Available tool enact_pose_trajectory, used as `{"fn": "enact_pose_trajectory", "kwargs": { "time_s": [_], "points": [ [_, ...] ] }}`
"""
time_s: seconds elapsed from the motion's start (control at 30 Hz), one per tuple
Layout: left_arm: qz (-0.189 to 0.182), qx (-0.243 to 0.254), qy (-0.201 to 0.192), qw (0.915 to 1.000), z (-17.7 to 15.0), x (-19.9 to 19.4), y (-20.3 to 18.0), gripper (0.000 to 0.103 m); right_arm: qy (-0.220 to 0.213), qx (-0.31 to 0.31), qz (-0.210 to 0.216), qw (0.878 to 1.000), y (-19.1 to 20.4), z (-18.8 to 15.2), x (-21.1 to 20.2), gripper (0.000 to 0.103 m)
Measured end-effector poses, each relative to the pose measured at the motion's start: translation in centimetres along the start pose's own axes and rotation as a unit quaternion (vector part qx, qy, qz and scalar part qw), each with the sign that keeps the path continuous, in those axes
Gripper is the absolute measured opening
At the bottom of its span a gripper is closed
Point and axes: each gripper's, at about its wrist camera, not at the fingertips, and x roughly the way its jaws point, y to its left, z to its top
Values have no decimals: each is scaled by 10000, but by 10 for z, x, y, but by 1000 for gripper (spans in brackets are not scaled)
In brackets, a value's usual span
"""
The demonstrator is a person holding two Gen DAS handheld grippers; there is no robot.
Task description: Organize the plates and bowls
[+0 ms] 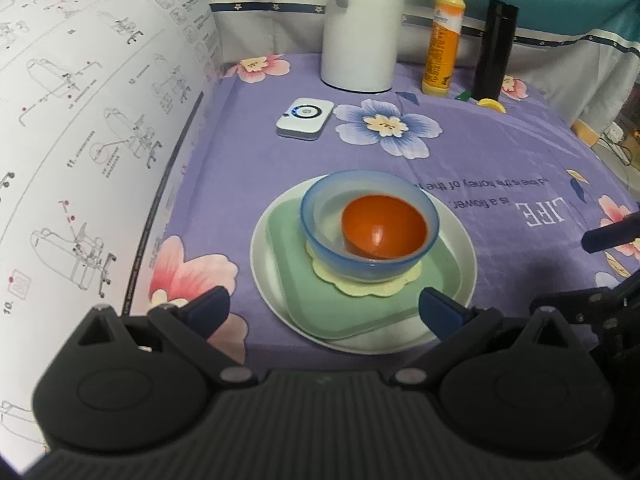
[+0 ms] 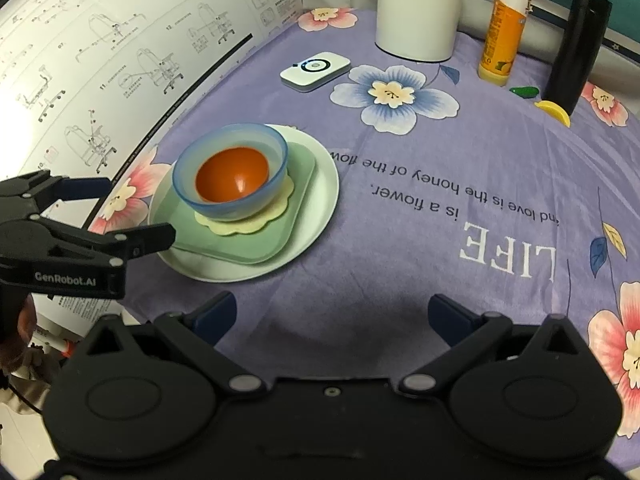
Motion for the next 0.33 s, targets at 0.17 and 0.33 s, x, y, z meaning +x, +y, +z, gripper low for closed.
{"fn": "enact_pose_trajectory", "kwargs": {
  "time_s": [0.17, 0.33],
  "points": [
    [-10, 84, -57, 9999, 2, -2, -3, 103, 17, 17, -6, 10000, 0, 1, 1, 103],
    [64, 26, -35, 10000, 3, -2, -1, 103, 12, 12, -15, 10000, 1, 1, 0, 103]
  ]
}}
